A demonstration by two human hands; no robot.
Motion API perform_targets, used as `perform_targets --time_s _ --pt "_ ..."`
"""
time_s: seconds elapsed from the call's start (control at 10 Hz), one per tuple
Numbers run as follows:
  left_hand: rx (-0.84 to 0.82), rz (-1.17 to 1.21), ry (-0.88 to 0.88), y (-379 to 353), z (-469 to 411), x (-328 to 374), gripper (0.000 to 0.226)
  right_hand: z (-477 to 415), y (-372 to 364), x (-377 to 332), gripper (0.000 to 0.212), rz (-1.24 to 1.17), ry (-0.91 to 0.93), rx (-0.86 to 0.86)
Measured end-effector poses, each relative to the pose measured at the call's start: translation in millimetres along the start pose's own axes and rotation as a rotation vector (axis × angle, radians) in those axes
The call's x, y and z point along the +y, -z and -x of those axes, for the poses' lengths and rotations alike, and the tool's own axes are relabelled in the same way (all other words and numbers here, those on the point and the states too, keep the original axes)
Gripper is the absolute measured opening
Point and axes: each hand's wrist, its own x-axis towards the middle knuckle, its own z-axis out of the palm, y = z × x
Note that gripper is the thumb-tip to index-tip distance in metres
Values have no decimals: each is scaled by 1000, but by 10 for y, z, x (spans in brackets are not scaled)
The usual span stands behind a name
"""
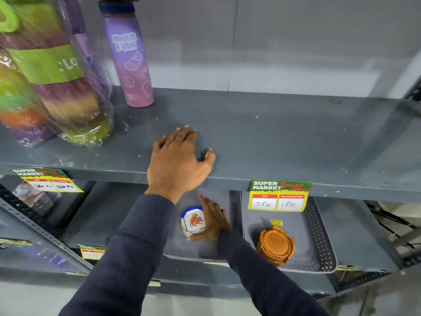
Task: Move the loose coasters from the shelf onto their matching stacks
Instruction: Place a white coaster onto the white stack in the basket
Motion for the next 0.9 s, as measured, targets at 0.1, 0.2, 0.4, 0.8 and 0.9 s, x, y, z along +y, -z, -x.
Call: perform_targets --time_s 0.1,0.2,0.4,0.8,0.9 --pt "7 -1 15 4 -17 -8 65 239 437 353 128 -58 -69 103" --pt "14 4 20 10 -27 -3 63 438 778 740 118 57 -210 50" --pt "19 17 9 15 -26 -2 62 935 987 1446 119 225 -408 -305" --pt "-1 48 9 92 -16 3 64 1246 875 1169 89 151 -462 -101" --pt "7 70 -4 83 41 18 58 1307 887 1124 101 112 -458 -75"
